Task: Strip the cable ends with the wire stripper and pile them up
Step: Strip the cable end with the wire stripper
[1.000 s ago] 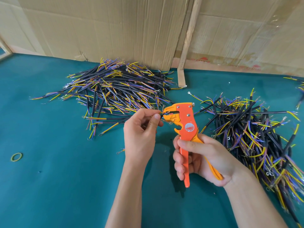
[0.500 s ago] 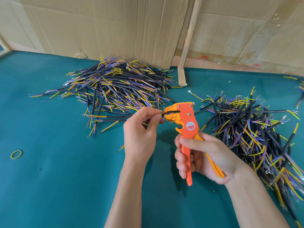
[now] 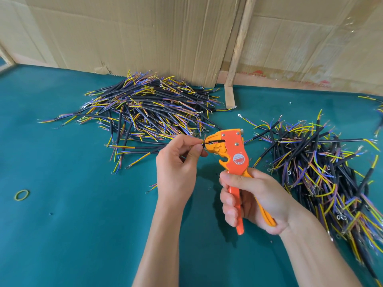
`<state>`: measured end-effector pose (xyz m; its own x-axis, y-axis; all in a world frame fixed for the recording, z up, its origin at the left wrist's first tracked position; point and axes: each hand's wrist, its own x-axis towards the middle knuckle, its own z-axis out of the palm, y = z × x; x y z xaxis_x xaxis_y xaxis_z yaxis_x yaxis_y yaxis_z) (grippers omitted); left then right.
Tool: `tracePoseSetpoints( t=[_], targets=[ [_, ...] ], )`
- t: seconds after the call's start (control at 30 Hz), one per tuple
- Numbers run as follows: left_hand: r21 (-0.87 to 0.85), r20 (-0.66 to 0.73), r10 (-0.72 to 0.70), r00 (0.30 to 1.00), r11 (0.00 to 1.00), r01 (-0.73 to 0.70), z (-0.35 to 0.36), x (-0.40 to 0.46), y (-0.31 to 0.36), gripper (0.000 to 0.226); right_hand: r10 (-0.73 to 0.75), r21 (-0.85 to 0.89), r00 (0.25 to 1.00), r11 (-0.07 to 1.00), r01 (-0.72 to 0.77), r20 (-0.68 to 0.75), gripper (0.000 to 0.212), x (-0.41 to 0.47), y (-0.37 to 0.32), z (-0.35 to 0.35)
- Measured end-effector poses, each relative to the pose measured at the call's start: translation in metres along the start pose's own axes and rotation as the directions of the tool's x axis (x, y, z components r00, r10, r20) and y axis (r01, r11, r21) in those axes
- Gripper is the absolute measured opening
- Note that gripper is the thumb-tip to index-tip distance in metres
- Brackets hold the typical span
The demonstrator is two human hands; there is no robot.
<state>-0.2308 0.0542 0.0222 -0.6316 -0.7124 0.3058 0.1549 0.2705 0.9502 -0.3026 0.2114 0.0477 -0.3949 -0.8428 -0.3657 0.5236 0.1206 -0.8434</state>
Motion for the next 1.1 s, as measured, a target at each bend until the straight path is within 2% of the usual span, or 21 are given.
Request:
tracePoseSetpoints(
  t=[0.1,0.2,0.27,0.37,0.47,0.57,0.63,0.7,0.77,0.83,0.97,1.1],
  targets=[
    [-0.017,-0.001,-0.003,1.000,1.000,0.003,0.002,0.000,0.001,0.016,-0.019,-0.006,0.997,1.000,0.019,-0.081,0.030,0.003,0.000,0.003],
    [-0.038,-0.010,-0.004,1.000,0.999,0.004,0.003,-0.001,0.001,0.014,-0.045,-0.029,0.994,0.999,0.043,-0.098,0.030,0.004,0.001,0.004],
    [-0.041,-0.017,0.000,1.000,0.999,-0.001,0.003,-0.001,0.002,0.013,-0.043,-0.011,0.997,0.999,0.042,-0.062,0.027,0.003,0.001,0.003],
    [-0.032,-0.043,-0.001,0.999,1.000,0.000,0.005,-0.001,0.002,0.014,-0.049,0.018,0.997,0.999,0.048,0.068,0.019,0.000,0.001,-0.001],
    [-0.013,-0.073,0.003,0.997,1.000,-0.004,0.007,-0.002,0.002,0.018,-0.059,0.008,0.989,0.998,0.058,0.135,0.031,-0.003,0.000,-0.008],
    [-0.001,-0.111,0.012,0.994,1.000,-0.012,0.006,-0.002,0.000,0.019,-0.109,0.052,0.992,0.993,0.106,0.064,0.041,-0.003,-0.001,-0.014],
    [0.001,-0.142,0.012,0.990,1.000,-0.012,0.005,-0.001,0.000,0.020,-0.142,0.084,0.990,0.986,0.141,-0.005,0.031,-0.002,-0.002,-0.012],
    [-0.005,-0.168,0.001,0.986,1.000,-0.002,0.006,-0.001,-0.001,0.022,-0.188,0.089,0.972,0.976,0.201,-0.139,0.019,0.001,-0.002,-0.008],
    [-0.007,-0.183,-0.001,0.983,1.000,0.000,0.006,-0.001,-0.002,0.023,-0.227,0.104,0.929,0.958,0.266,-0.291,0.034,0.005,-0.002,-0.005],
    [0.001,-0.189,-0.001,0.982,1.000,0.001,0.007,-0.001,-0.003,0.022,-0.264,0.122,0.897,0.938,0.324,-0.354,0.045,0.005,-0.005,-0.004],
    [0.001,-0.186,-0.006,0.983,1.000,0.007,0.009,-0.001,-0.001,0.020,-0.267,0.096,0.934,0.950,0.297,-0.238,0.024,-0.004,-0.009,-0.011],
    [0.012,-0.188,0.019,0.982,1.000,-0.017,0.009,-0.001,0.000,0.021,-0.218,0.030,0.953,0.973,0.229,-0.210,0.047,-0.008,-0.009,-0.018]
  ],
)
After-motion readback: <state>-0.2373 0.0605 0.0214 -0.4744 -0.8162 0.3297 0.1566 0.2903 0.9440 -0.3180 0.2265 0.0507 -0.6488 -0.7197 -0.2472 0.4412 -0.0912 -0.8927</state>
